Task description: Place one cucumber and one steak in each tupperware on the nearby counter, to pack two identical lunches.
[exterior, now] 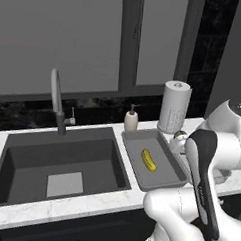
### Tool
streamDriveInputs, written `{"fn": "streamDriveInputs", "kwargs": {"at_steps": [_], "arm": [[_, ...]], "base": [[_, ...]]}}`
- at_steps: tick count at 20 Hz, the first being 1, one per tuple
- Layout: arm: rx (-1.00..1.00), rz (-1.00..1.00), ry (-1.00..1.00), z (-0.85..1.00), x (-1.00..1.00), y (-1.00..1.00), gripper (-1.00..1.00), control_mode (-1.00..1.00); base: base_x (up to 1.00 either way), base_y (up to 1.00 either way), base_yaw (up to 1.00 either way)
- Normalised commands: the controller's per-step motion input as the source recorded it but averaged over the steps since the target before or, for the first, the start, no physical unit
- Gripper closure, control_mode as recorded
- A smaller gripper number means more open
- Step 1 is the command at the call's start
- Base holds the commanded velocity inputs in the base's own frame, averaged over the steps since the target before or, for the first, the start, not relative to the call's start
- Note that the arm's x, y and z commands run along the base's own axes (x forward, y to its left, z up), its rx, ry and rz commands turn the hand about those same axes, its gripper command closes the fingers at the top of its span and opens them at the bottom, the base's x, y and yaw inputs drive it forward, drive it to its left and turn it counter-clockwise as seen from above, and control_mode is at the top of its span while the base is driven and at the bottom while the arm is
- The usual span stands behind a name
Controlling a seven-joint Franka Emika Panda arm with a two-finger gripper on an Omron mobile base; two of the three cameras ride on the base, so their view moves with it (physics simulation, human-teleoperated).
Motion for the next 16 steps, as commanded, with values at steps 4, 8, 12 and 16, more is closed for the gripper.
{"fn": "streamDriveInputs", "kwargs": {"at_steps": [4, 8, 12, 16], "arm": [[0.00, 0.00, 0.00, -0.40, 0.42, -0.92, 1.00, -1.00], [0.00, 0.00, 0.07, -0.51, 0.48, -0.91, 1.00, -1.00], [0.00, 0.00, 0.21, -0.67, 0.62, -0.67, 1.00, -1.00], [0.00, 0.02, 0.22, -0.63, 0.65, -0.55, 1.00, -1.00]], "base": [[0.00, 0.00, 0.00], [0.00, 0.00, 0.00], [0.00, 0.00, 0.00], [0.00, 0.00, 0.00]]}}
